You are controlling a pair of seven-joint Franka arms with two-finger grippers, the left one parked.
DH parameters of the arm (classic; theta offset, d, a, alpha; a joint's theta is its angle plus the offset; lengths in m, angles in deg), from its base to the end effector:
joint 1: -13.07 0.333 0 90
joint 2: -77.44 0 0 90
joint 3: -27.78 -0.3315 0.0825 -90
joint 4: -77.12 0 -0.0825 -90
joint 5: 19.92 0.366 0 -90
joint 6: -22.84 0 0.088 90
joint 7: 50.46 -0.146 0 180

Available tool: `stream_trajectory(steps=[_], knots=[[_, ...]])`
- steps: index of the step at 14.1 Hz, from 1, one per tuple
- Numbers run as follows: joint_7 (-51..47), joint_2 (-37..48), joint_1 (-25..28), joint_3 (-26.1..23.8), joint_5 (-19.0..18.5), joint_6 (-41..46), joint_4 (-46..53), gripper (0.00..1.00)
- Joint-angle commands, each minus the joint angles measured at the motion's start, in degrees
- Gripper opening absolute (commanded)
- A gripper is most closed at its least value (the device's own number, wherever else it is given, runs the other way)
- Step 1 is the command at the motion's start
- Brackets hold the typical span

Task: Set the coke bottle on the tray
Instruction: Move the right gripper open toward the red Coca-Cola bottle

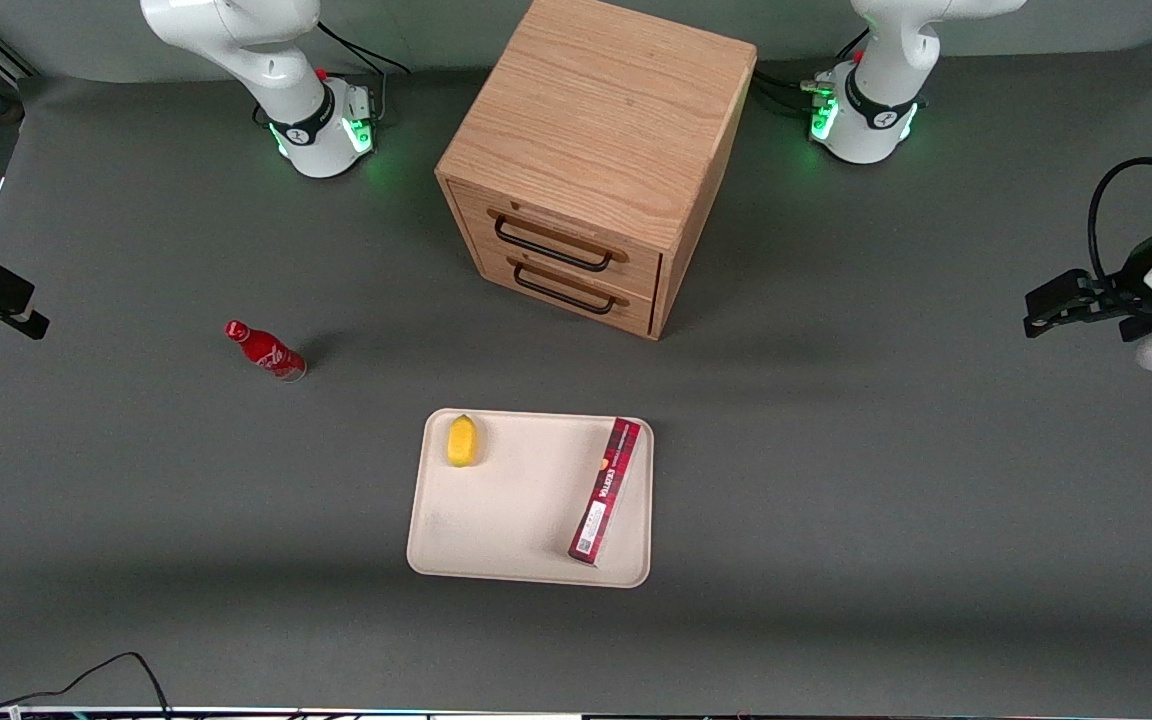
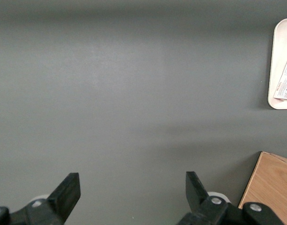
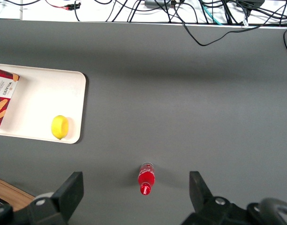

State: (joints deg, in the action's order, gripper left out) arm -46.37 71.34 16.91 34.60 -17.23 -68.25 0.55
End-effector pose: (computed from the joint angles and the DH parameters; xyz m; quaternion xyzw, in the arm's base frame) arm 0.5777 -0.0189 0.6513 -0.9971 -0.0117 -0.0747 0.0126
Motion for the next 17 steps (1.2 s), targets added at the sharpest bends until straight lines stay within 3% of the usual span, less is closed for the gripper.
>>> stream_trajectory(steps=[1, 10, 14, 17], knots=[[-1.5, 0.4, -0.1, -0.5, -0.9, 1.0, 0.4, 1.0], [-1.8, 0.0, 0.6, -1.0, -0.8, 0.7, -5.2, 1.0], [-1.9, 2.0, 0.7, -1.3, -0.8, -1.7, -13.8, 1.0], [-1.3, 7.1, 0.4, -1.6, -0.8, -12.2, -26.9, 1.0]])
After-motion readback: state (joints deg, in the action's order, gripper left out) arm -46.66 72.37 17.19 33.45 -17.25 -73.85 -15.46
